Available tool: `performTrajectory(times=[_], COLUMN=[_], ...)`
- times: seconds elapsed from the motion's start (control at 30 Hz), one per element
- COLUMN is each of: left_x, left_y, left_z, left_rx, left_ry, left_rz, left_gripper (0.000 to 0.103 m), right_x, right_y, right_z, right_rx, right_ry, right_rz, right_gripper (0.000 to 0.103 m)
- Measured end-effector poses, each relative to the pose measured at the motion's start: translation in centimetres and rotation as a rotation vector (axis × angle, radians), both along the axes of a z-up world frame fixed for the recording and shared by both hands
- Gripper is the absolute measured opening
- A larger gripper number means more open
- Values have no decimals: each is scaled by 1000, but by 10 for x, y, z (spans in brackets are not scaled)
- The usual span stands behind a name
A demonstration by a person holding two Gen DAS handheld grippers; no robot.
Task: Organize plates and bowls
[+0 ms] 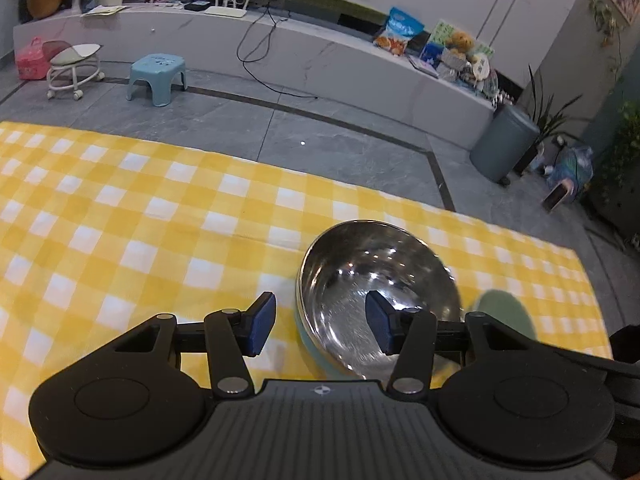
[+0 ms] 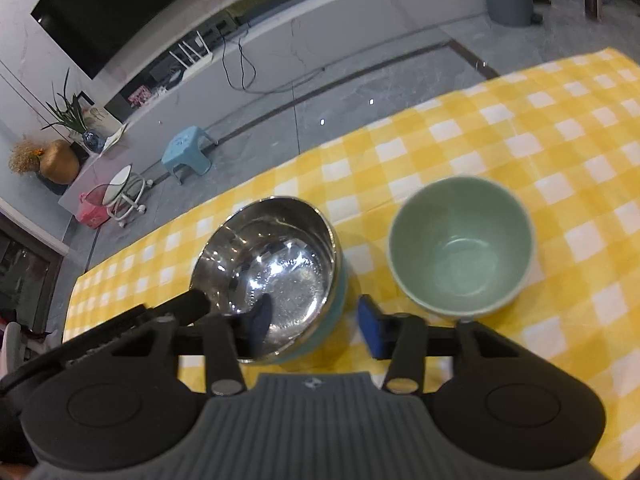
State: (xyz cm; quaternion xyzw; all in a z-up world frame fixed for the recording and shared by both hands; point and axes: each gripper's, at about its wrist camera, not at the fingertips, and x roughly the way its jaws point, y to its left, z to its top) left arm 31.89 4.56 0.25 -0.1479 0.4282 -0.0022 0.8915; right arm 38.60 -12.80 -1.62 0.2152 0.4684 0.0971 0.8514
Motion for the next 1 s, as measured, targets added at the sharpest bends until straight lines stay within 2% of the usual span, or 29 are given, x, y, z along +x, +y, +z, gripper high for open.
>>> performTrajectory(times=[0.1, 0.23, 0.3, 0.37, 0.47, 0.63, 0.83, 1.0], left_x=[9, 15, 16, 18, 19, 21, 13, -7], left_y=[-1, -2, -3, -3, -5, -14, -22, -25], left_z=[-8, -15, -17, -18, -19, -15, -4, 11], left_rx=[32, 33, 44, 38, 47, 114, 150, 149], left_ry=[18, 33, 33, 44, 47, 39, 37, 27], left_rz=[-5, -18, -21, -15, -14, -41, -59, -63], left_gripper=[58, 47, 43, 32, 22, 10, 8, 8], right_x=[12, 21, 25, 27, 28, 26, 16, -5], right_y=[3, 4, 5, 5, 5, 10, 7, 0], right_z=[-11, -22, -26, -29, -32, -29, -26, -14], right_rx=[-19, -19, -14, -3, 8, -15, -10, -2], right_ry=[54, 83, 93, 98, 96, 93, 126, 121], right_rz=[-21, -37, -39, -44, -58, -59, -91, -96], right_gripper=[36, 35, 29, 26, 25, 19, 15, 14])
